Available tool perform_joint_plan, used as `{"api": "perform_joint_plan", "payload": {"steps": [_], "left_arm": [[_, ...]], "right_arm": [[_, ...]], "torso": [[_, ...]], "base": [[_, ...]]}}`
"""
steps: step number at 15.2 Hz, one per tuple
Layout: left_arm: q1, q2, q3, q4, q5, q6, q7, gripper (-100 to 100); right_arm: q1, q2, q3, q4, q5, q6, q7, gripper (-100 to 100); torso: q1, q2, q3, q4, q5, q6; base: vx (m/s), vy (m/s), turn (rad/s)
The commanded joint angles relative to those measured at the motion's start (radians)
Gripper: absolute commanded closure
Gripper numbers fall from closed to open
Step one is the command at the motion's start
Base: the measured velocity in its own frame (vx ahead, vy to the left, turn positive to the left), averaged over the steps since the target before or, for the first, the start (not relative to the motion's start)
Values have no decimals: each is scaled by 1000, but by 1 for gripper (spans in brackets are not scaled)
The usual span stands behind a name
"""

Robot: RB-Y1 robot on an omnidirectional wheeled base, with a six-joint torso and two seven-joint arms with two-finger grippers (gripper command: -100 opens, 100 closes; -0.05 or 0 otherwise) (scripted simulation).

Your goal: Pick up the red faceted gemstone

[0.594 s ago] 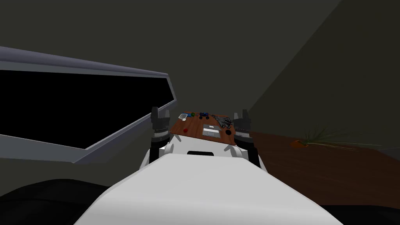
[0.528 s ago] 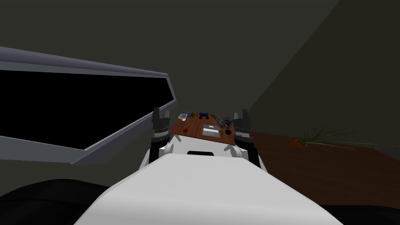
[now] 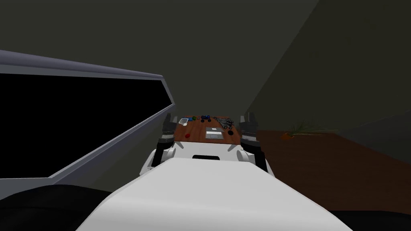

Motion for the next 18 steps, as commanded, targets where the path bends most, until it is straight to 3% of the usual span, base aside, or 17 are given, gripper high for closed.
{"api": "perform_joint_plan", "payload": {"steps": [1,2,3,5,6,7,10,12,13,15,16,18], "left_arm": [[-5,23,6,34,10,31,13,-100],[-17,44,16,75,23,59,27,-100],[-17,44,16,75,23,59,27,-100],[-29,64,28,118,37,88,42,-100],[-42,83,40,165,52,120,59,-100],[-42,83,40,165,52,120,59,-100],[-71,118,66,247,84,177,94,-100],[-71,118,66,266,84,189,94,-100],[-86,134,80,299,101,226,113,-100],[-86,134,80,321,101,226,113,-100],[-102,149,94,354,119,265,133,-100],[-102,149,94,377,119,265,133,-100]], "right_arm": [[0,0,0,0,0,0,0,0],[0,0,0,0,0,0,0,0],[0,0,0,0,0,0,0,0],[0,0,0,0,0,0,0,0],[0,0,0,0,0,0,0,0],[0,0,0,0,0,0,0,0],[0,0,0,0,0,0,0,0],[0,0,0,0,0,0,0,0],[0,0,0,0,0,0,0,0],[0,0,0,0,0,0,0,0],[0,0,0,0,0,0,0,0],[0,0,0,0,0,0,0,0]], "torso": [[0,0,0,0,0,0],[0,0,0,0,0,-1],[0,0,0,0,0,-1],[0,0,0,0,0,0],[0,0,0,0,0,-1],[0,0,0,0,0,0],[0,0,0,0,0,-1],[0,-1,0,0,0,-1],[0,-1,0,0,0,-1],[0,0,0,0,0,-1],[-1,0,0,0,0,-1],[0,0,0,0,0,-1]], "base": [[-10,55,-266],[-5,55,-263],[-4,50,-187],[-8,46,-243],[-5,46,-332],[-6,48,-228],[-8,53,-297],[-7,48,-189],[-10,40,-253],[-13,43,-185],[-19,36,-287],[-16,41,-199]]}}
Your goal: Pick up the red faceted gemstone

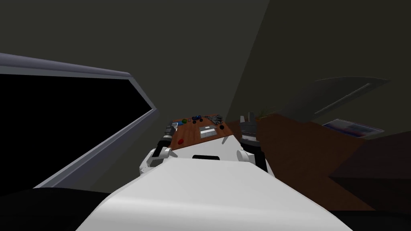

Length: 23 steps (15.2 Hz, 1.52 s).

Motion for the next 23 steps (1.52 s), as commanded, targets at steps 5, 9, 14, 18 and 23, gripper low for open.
{"api": "perform_joint_plan", "payload": {"steps": [5,9,14,18,23], "left_arm": [[-31,30,33,102,40,89,45,-100],[-48,42,49,187,59,131,67,-100],[-82,63,81,310,98,216,110,-100],[-116,82,114,401,138,302,154,-100],[-134,90,130,499,157,348,176,-100]], "right_arm": [[0,0,0,0,0,0,0,0],[0,0,0,0,0,0,0,0],[0,0,0,0,0,0,0,0],[0,0,0,0,0,0,0,0],[0,0,0,0,0,0,0,0]], "torso": [[0,0,0,0,0,1],[1,0,0,0,0,1],[3,0,0,0,1,1],[1,0,0,0,0,0],[2,0,0,0,0,0]], "base": [[-11,45,-260],[-22,50,-209],[-22,62,-290],[-26,45,-254],[-31,53,-236]]}}
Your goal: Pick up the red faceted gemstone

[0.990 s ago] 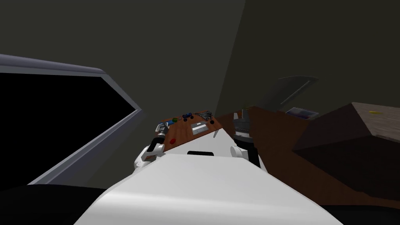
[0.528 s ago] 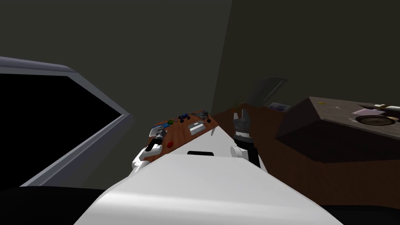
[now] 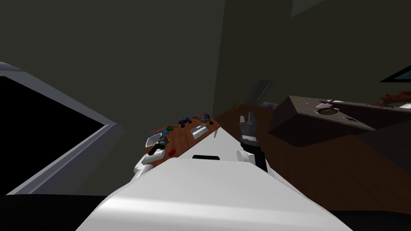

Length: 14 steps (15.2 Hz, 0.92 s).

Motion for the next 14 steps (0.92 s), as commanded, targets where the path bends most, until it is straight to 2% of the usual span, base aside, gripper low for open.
{"api": "perform_joint_plan", "payload": {"steps": [1,2,4,5,7,8,9,11,12,14], "left_arm": [[-18,5,19,50,19,49,23,-100],[-18,5,19,71,19,49,23,-100],[-18,5,19,76,19,49,23,-100],[-35,12,35,110,39,93,44,-100],[-35,12,35,138,39,93,44,-100],[-52,18,51,161,58,136,66,-100],[-52,18,51,191,58,136,66,-100],[-52,18,51,199,58,136,66,-100],[-68,23,67,235,77,179,87,-100],[-68,23,67,260,77,179,87,-100]], "right_arm": [[0,0,0,0,0,0,0,0],[0,0,0,0,0,0,0,0],[0,0,0,0,0,0,0,0],[0,0,0,0,0,0,0,0],[0,0,0,0,0,0,0,0],[0,0,0,0,0,0,0,0],[0,0,0,0,0,0,0,0],[0,0,0,0,0,0,0,0],[0,0,0,0,0,0,0,0],[0,0,0,0,0,0,0,0]], "torso": [[0,0,0,0,0,0],[-1,0,0,0,0,2],[-1,0,0,0,0,0],[-1,-1,0,0,0,0],[-1,-1,0,0,0,2],[-1,0,0,0,0,0],[0,0,0,0,0,2],[0,0,0,0,0,0],[-1,-1,0,0,0,0],[-1,0,0,0,0,1]], "base": [[-25,31,-318],[-31,43,-357],[-18,29,-26],[-18,26,-246],[-25,42,-252],[-37,46,-283],[-41,53,-311],[-23,33,-49],[-28,24,-267],[-30,41,-234]]}}
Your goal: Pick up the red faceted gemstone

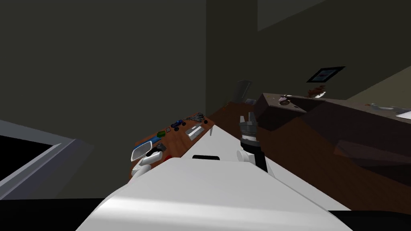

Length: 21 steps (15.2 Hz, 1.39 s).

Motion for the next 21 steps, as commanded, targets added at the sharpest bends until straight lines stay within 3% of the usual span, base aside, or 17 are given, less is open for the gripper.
{"api": "perform_joint_plan", "payload": {"steps": [1,3,4,10,12,13,17,18,20,21], "left_arm": [[-13,3,20,50,20,50,24,-100],[-13,3,20,66,20,51,24,-100],[-28,7,35,90,38,91,44,-100],[-59,13,63,233,72,169,83,-100],[-59,13,63,233,72,169,83,-100],[-73,16,77,263,88,206,101,-100],[-73,16,77,284,88,206,101,-100],[-86,18,90,315,103,240,118,-100],[-86,18,90,333,103,240,118,-100],[-98,19,102,372,118,273,134,-100]], "right_arm": [[0,0,0,0,0,0,0,0],[0,0,0,0,0,0,0,0],[0,0,0,0,0,0,0,0],[0,0,0,0,0,0,0,0],[0,0,0,0,0,0,0,0],[0,0,0,0,0,0,0,0],[0,0,0,0,0,0,0,0],[0,0,0,0,0,0,0,0],[0,0,0,0,0,0,0,0],[0,0,0,0,0,0,0,0]], "torso": [[0,0,0,0,0,0],[0,1,0,0,0,1],[0,1,0,0,0,0],[1,1,0,0,0,0],[0,0,0,0,0,0],[-1,-1,0,0,0,0],[-1,-1,-1,0,0,0],[-1,-2,-1,0,0,-1],[-1,-1,-1,0,0,0],[0,-1,-1,0,0,0]], "base": [[-36,40,-266],[-37,43,-214],[-38,44,-263],[-43,44,-256],[-22,23,-61],[-26,18,-178],[-21,21,-98],[-21,11,-222],[-30,27,-182],[-43,26,-251]]}}
